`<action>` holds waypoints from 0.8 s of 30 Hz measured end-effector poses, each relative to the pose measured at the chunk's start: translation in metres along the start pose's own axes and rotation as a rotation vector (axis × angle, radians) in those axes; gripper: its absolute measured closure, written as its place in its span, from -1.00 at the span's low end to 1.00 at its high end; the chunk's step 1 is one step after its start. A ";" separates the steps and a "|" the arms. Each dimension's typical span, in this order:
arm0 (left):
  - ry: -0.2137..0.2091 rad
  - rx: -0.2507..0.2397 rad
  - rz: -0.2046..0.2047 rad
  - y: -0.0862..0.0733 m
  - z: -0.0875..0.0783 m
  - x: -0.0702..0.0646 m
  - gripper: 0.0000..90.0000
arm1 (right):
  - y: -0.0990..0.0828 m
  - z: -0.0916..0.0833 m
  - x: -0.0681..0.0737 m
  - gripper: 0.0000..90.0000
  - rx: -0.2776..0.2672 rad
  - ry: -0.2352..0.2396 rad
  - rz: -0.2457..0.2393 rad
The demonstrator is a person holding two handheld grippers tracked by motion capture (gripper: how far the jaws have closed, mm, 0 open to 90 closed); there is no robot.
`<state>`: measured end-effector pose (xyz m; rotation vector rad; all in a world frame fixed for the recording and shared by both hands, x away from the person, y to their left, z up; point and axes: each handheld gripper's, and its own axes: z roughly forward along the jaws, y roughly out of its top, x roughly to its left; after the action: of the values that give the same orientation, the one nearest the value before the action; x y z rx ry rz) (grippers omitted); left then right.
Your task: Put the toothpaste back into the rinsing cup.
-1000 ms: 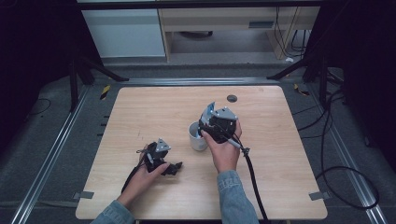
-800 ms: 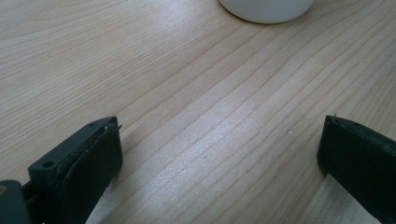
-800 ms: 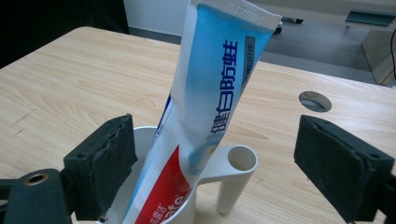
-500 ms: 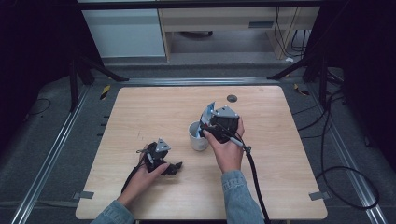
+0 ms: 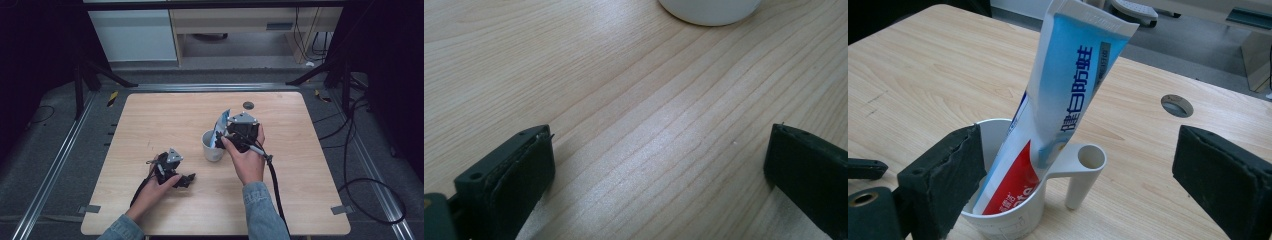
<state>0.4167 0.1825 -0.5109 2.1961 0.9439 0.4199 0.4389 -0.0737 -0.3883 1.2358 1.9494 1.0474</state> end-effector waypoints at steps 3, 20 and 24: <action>0.000 0.000 0.000 0.000 0.000 0.000 -1.00 | 0.000 -0.002 -0.003 -0.86 0.007 0.000 0.002; 0.000 0.000 0.000 0.000 0.000 0.000 -1.00 | 0.002 -0.015 -0.019 -0.83 0.029 0.023 0.026; 0.000 0.000 0.000 0.000 0.000 0.000 -1.00 | -0.001 -0.018 -0.026 -0.83 0.033 0.015 0.024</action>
<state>0.4167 0.1824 -0.5109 2.1965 0.9444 0.4201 0.4338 -0.1031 -0.3781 1.2760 1.9748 1.0429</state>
